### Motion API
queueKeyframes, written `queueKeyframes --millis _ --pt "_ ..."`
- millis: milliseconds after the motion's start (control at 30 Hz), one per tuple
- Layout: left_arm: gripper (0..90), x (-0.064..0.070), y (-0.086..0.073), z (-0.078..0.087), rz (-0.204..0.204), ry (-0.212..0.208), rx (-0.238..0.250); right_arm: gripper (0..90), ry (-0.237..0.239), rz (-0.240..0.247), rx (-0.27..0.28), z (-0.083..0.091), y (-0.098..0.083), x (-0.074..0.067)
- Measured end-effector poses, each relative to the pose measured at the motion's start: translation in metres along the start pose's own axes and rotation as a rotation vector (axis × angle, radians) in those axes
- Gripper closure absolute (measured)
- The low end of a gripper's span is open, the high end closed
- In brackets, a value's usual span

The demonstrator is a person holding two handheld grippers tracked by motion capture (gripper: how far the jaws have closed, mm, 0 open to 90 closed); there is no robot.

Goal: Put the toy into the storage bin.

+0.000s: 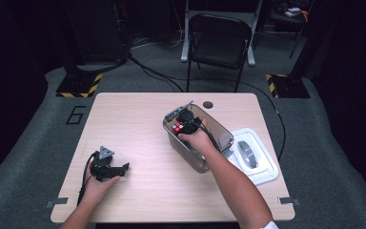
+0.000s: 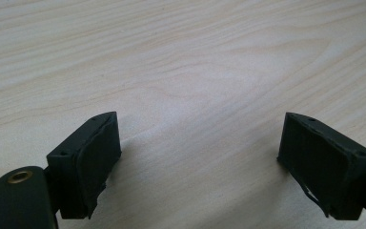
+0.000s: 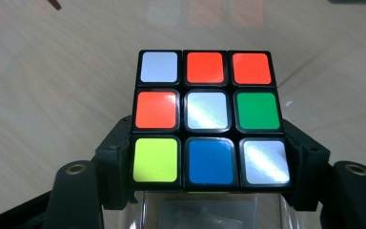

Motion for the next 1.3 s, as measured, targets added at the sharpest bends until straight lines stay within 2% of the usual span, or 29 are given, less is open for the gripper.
queueKeyframes --millis 333,367,533,633,700,1000,1033,1100,1300 --pt "13.7 0.0 0.0 0.0 0.0 0.0 0.0 33.7 0.013 -0.005 -0.021 -0.003 -0.002 -0.002" --pt "13.7 0.0 0.0 0.0 0.0 0.0 0.0 33.7 0.009 0.006 -0.026 -0.003 -0.003 -0.001" --pt "13.7 0.0 0.0 0.0 -0.001 0.0 0.0 33.7 0.006 -0.006 -0.041 -0.005 -0.005 -0.001" --pt "13.7 0.0 0.0 0.0 -0.001 0.0 0.0 33.7 0.008 0.008 -0.046 -0.006 -0.005 0.0" --pt "13.7 0.0 0.0 0.0 -0.001 0.0 0.0 33.7 0.01 -0.004 -0.052 -0.007 -0.006 -0.001" --pt "13.8 0.0 0.0 0.0 -0.003 -0.002 -0.001 33.6 0.014 0.015 -0.054 -0.009 -0.006 -0.001" --pt "13.8 0.0 0.0 0.0 -0.003 -0.002 0.0 33.6 0.018 0.001 -0.061 -0.009 -0.007 -0.002" --pt "13.8 0.0 0.0 0.0 -0.003 -0.002 -0.001 33.6 0.013 0.018 -0.063 -0.01 -0.008 -0.001" --pt "13.8 0.0 0.0 0.0 -0.003 -0.002 0.0 33.6 0.008 0.017 -0.073 -0.011 -0.009 -0.001"
Point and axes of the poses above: each handheld gripper's, and its own axes: z roughly backward along the jaws, y roughly out of its top, x roughly to its right, the point moved 10 cm from there along -z, roughly forward along the jaws, and after that the axes turned 6 degrees about -x, right-handed, at the moved point
